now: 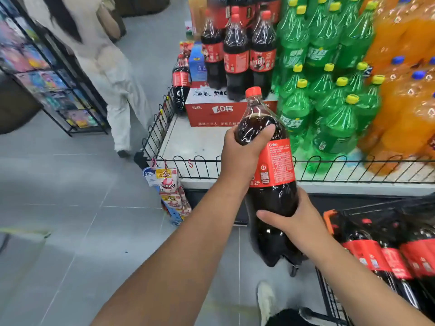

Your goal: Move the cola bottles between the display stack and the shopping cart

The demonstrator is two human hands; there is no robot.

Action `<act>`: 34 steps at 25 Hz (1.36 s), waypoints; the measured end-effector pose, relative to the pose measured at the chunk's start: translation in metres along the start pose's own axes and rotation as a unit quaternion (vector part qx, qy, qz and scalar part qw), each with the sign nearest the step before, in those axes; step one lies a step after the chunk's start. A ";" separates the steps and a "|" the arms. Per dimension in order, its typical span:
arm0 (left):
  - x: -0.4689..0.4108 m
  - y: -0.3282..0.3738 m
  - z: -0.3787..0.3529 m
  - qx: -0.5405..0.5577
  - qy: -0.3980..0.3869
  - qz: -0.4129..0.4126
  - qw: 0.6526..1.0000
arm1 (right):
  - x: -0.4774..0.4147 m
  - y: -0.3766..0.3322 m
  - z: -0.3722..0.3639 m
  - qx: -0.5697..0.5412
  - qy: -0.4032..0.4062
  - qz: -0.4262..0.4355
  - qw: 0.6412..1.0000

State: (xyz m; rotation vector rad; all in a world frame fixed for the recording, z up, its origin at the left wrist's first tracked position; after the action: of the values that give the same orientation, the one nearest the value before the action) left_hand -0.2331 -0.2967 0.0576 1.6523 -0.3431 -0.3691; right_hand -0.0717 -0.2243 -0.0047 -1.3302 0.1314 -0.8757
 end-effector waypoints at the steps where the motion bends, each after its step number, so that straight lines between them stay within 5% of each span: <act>1: -0.007 -0.001 0.004 -0.004 0.005 0.001 1.000 | -0.007 -0.002 -0.005 -0.005 -0.004 -0.001 1.000; 22: -0.254 -0.012 0.019 -0.045 0.108 0.022 0.993 | -0.260 -0.115 -0.055 0.018 -0.120 -0.004 0.993; 34: -0.392 -0.028 0.069 -0.071 0.013 0.027 0.997 | -0.360 -0.165 -0.123 0.002 -0.078 -0.018 0.997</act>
State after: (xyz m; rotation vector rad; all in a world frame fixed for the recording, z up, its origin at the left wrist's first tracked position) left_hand -0.6164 -0.1868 0.0383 1.5042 -0.3335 -0.3249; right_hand -0.4648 -0.0953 -0.0330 -1.3944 -0.0157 -0.7987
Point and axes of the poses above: each hand's wrist, its own x-axis away from the middle knuckle, its own z-axis out of the back of the hand, y = z × x, the point moved 10 cm from there along -x, towards the middle knuckle, and after that the axes turned 11 degrees about -z, right-handed, at the moved point
